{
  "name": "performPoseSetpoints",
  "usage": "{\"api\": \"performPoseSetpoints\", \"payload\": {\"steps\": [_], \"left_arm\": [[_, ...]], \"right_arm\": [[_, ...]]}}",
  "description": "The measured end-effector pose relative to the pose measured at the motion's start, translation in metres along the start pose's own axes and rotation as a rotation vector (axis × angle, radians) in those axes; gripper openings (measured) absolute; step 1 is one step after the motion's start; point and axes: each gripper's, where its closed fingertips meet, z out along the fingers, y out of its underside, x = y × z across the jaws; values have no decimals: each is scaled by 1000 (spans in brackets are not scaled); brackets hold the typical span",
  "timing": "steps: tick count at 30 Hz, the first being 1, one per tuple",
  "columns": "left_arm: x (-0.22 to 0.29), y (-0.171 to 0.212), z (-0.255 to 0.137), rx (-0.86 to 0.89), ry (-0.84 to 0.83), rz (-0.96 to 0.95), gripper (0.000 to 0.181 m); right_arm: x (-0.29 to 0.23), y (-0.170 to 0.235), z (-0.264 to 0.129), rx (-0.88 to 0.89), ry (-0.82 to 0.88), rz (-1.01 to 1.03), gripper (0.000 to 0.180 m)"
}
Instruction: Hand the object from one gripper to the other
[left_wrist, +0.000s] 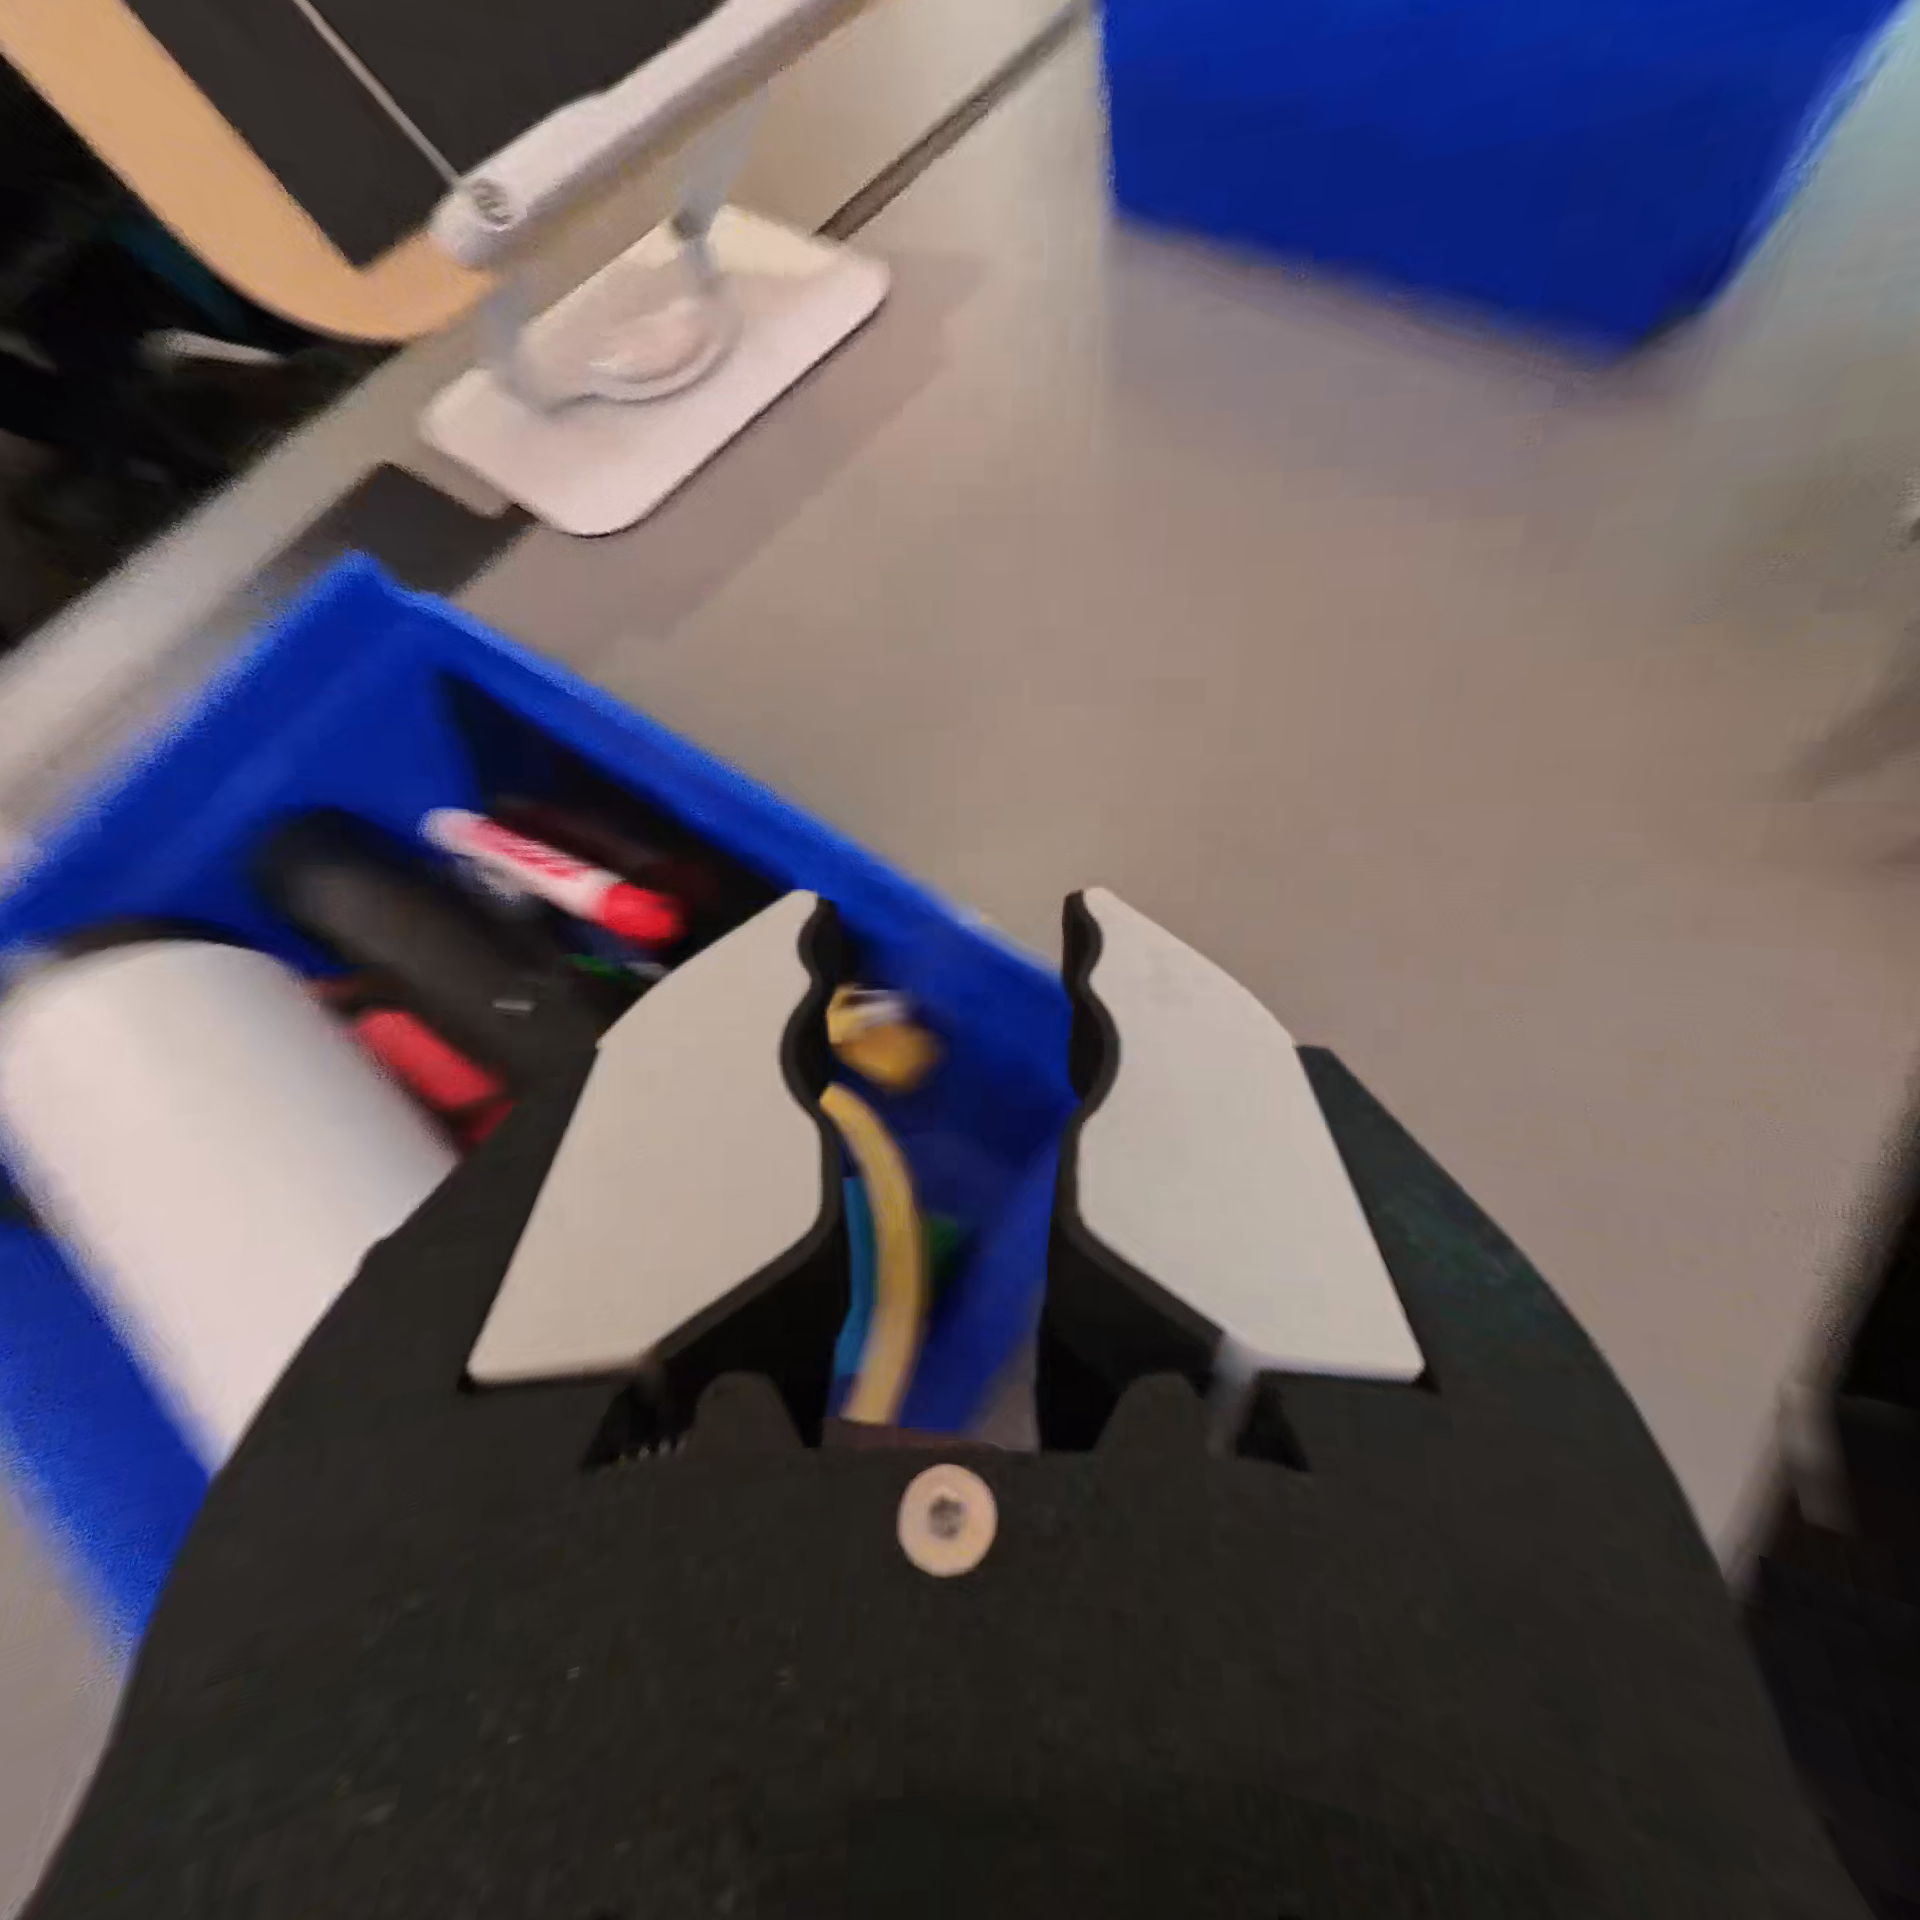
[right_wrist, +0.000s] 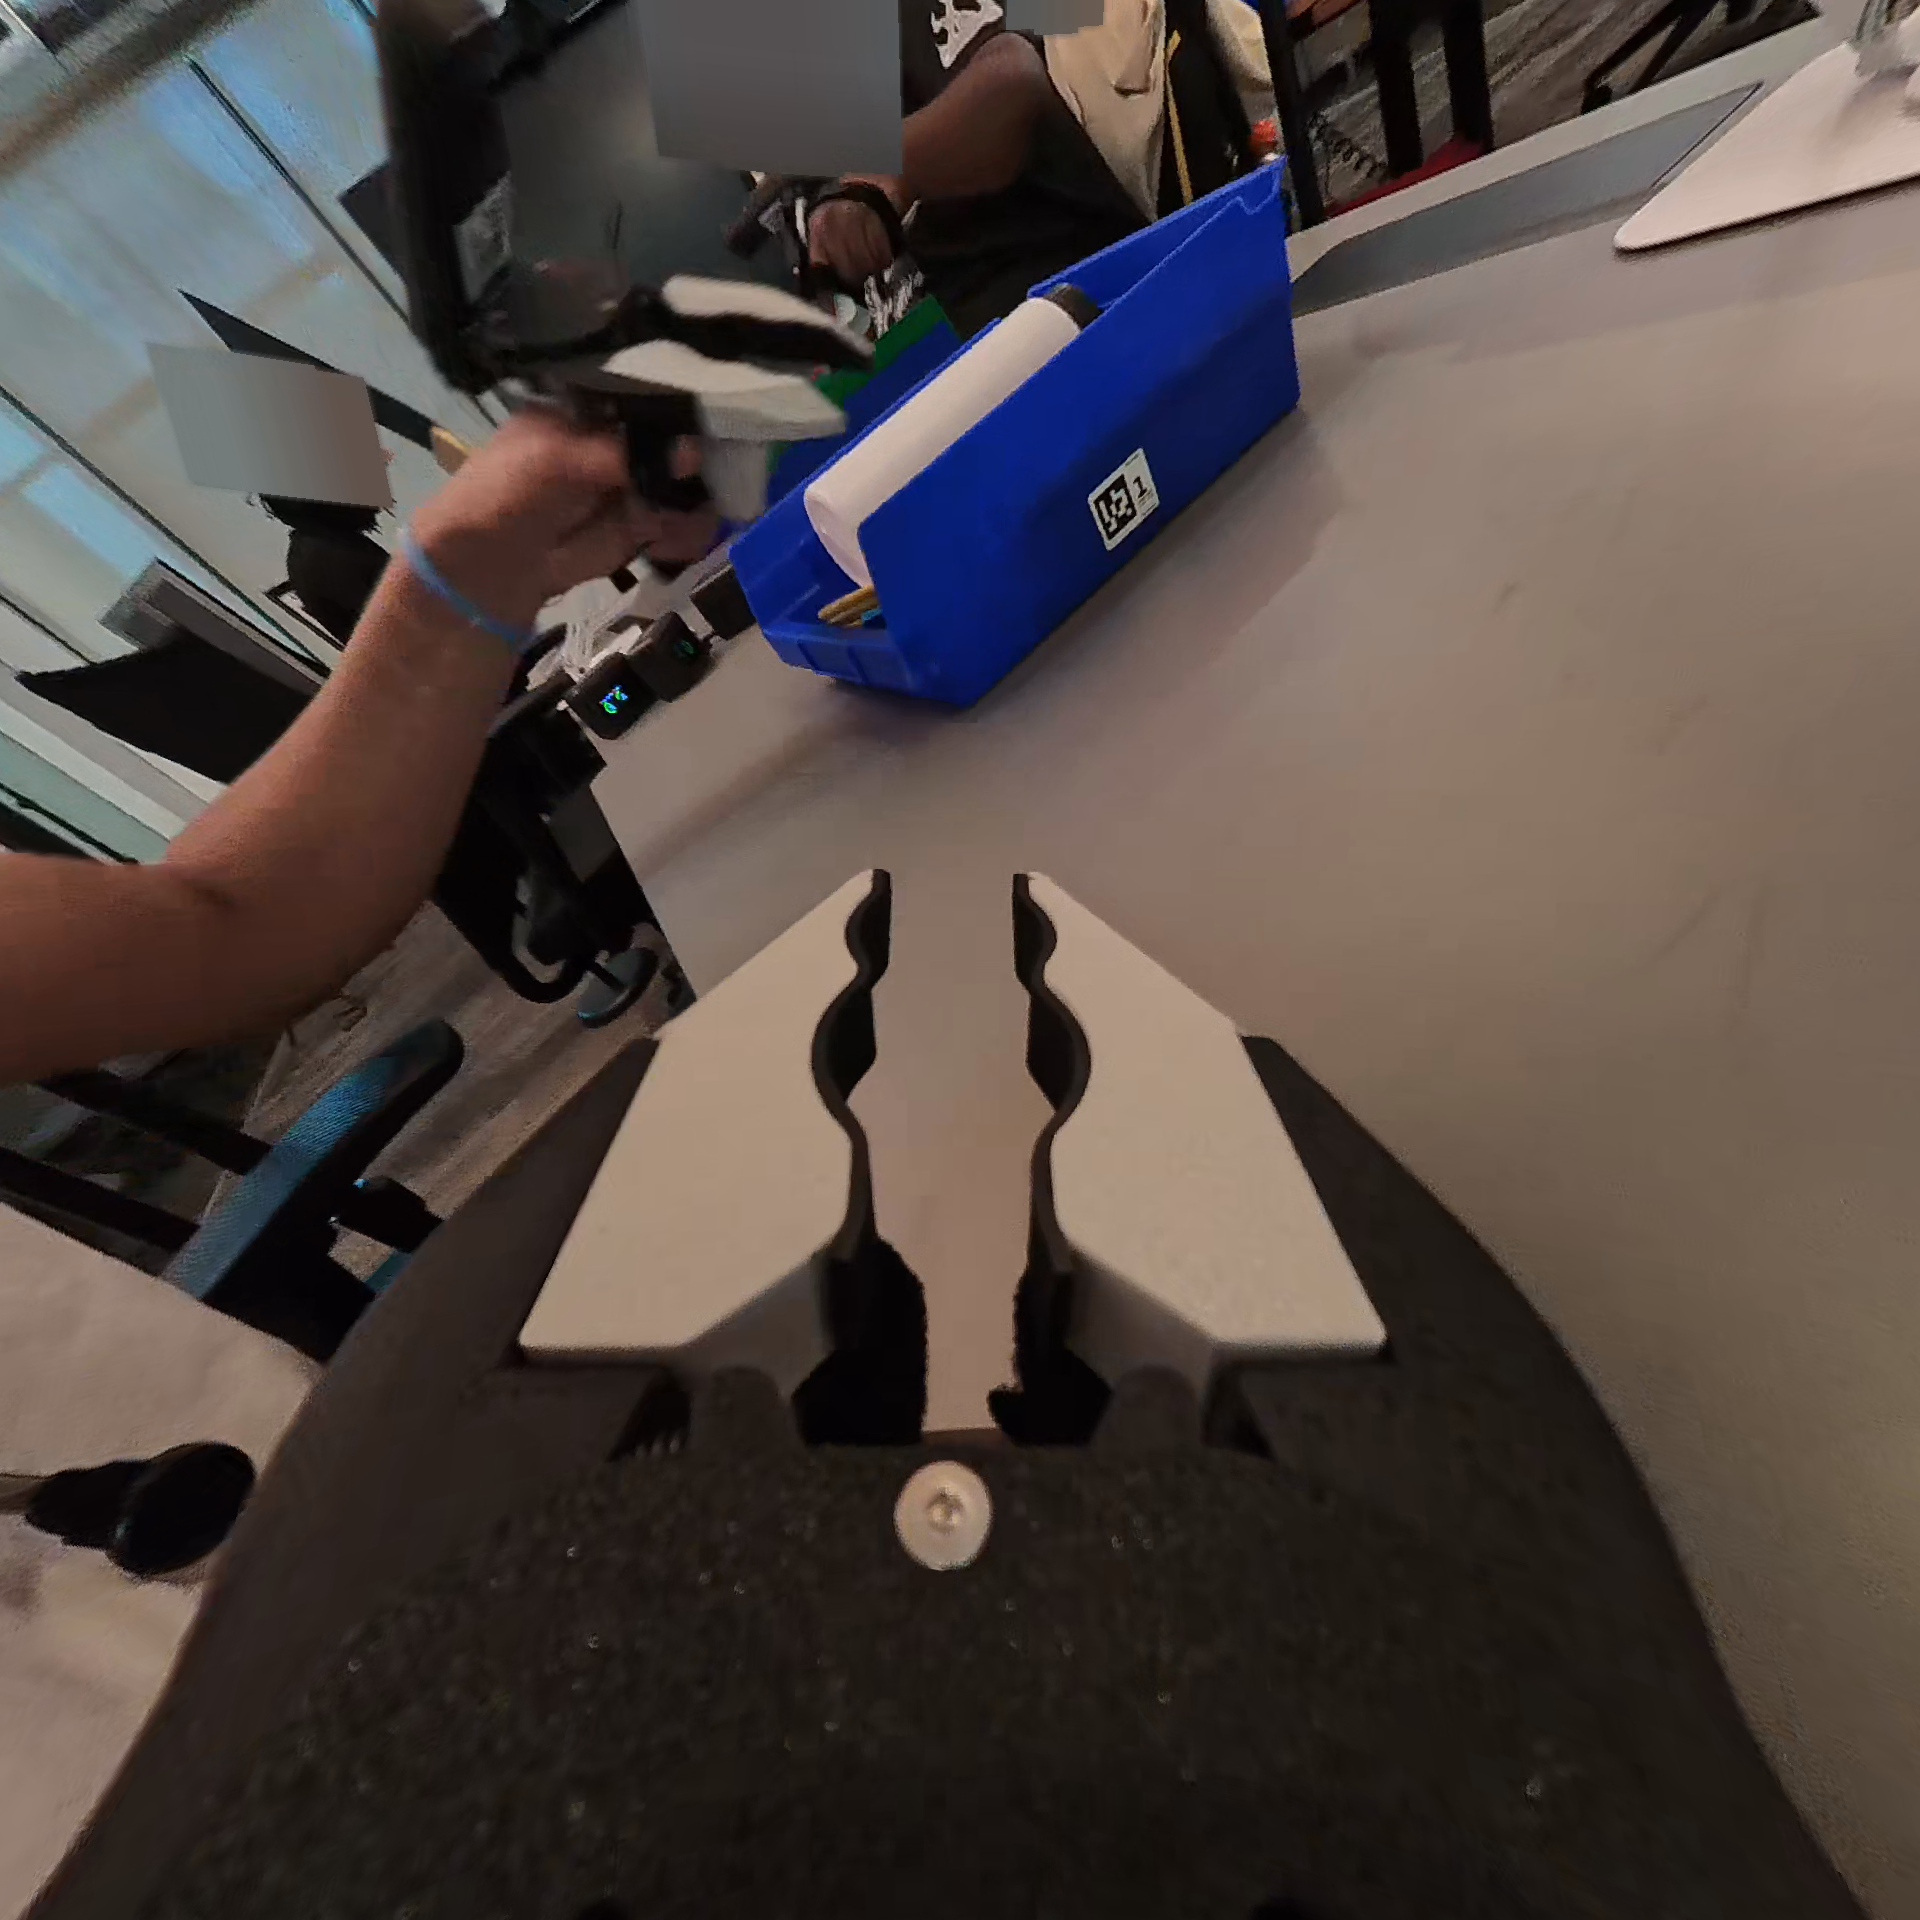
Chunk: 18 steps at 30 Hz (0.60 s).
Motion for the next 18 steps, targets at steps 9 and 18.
{"api": "performPoseSetpoints", "payload": {"steps": [9, 18], "left_arm": [[-79, 54, 90, -509, -4, 413, 47], [-95, 63, 101, -604, -73, 627, 49]], "right_arm": [[11, -1, -5, -6, 60, -40, 23], [23, -4, 1, 4, 27, 82, 24]]}}
